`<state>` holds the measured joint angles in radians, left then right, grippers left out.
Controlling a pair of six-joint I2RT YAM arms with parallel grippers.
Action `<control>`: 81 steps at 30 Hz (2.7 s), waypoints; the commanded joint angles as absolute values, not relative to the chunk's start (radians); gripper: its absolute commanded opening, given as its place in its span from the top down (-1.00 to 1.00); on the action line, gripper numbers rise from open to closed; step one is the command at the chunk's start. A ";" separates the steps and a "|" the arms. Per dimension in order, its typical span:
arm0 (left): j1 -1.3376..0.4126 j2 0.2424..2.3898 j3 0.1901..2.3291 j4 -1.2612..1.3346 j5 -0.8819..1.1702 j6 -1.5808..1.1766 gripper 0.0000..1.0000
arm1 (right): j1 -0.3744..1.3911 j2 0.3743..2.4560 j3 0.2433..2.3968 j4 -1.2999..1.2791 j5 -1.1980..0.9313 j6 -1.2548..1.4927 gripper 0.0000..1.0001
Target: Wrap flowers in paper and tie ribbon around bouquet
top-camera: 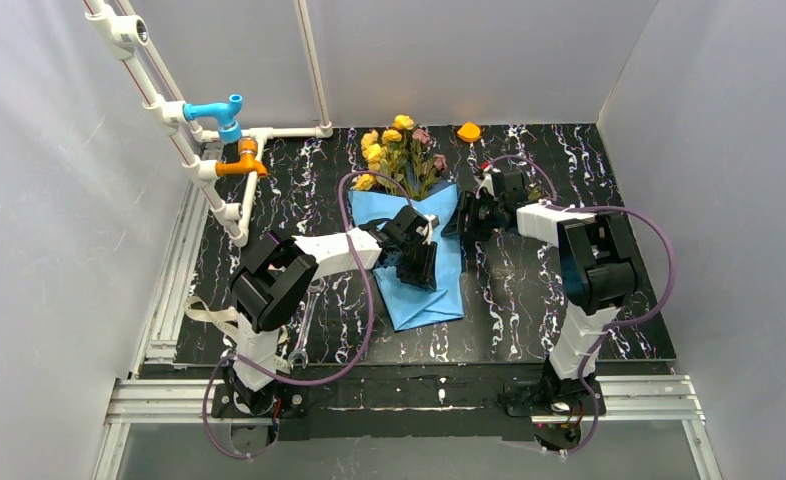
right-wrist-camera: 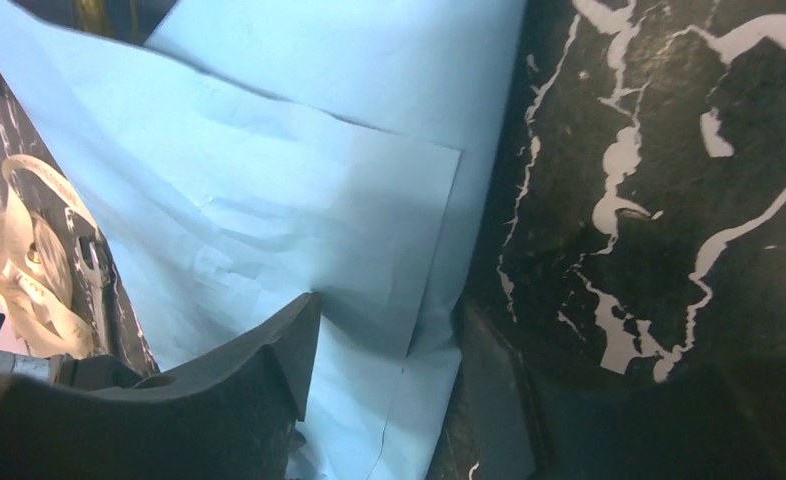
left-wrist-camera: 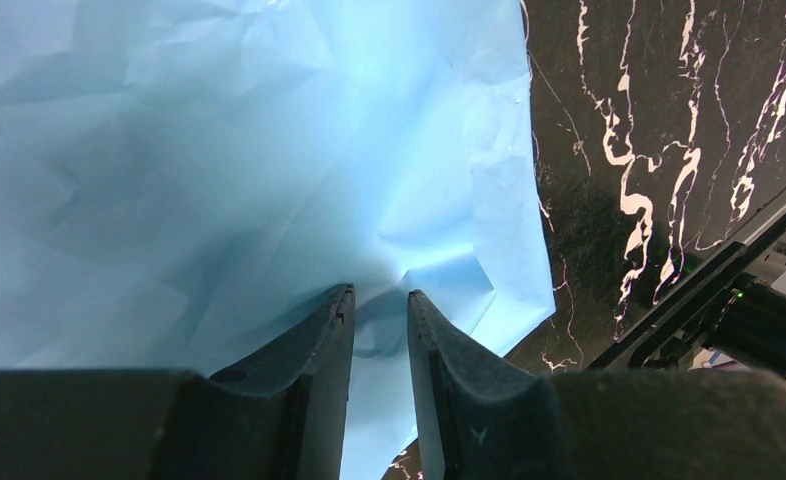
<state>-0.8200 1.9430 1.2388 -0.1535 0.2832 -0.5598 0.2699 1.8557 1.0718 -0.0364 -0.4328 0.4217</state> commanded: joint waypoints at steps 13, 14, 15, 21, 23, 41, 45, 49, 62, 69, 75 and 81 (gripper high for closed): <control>-0.821 1.906 1.364 -0.299 0.269 -0.522 0.45 | 0.233 1.898 1.050 0.098 -0.537 0.488 0.81; -0.821 1.900 1.386 -0.320 0.255 -0.514 0.42 | 0.233 1.900 1.050 0.103 -0.542 0.489 0.87; -0.820 1.893 1.413 -0.350 0.233 -0.503 0.35 | 0.233 1.902 1.049 0.104 -0.543 0.492 0.91; -0.769 1.846 1.571 -0.489 -0.065 -0.459 -0.18 | 0.235 1.894 1.043 0.089 -0.535 0.486 0.97; -0.720 1.866 1.638 -0.511 -0.099 -0.441 -0.24 | 0.236 1.889 1.039 0.084 -0.525 0.480 0.97; -0.494 2.518 2.467 -0.316 -0.095 -0.248 -0.59 | 0.311 1.891 1.035 0.058 -0.482 0.445 0.97; -0.487 2.610 2.517 -0.220 -0.118 -0.233 -0.69 | 0.313 1.899 1.039 0.060 -0.485 0.446 0.97; -0.486 2.706 2.579 -0.213 -0.114 -0.237 -0.68 | 0.316 1.907 1.039 0.072 -0.494 0.457 0.97; -0.484 2.615 2.407 -0.254 -0.118 -0.277 1.00 | 0.322 1.861 1.026 0.120 -0.413 0.528 0.97; -0.503 2.423 2.214 -0.315 -0.165 -0.389 1.00 | 0.332 1.743 0.973 0.182 -0.277 0.616 0.97; -0.523 2.379 2.197 -0.445 -0.150 -0.518 0.99 | 0.386 1.658 0.952 0.176 -0.142 0.667 0.97; -0.523 2.369 2.191 -0.488 -0.108 -0.595 0.38 | 0.447 1.640 0.932 0.148 -0.063 0.696 0.97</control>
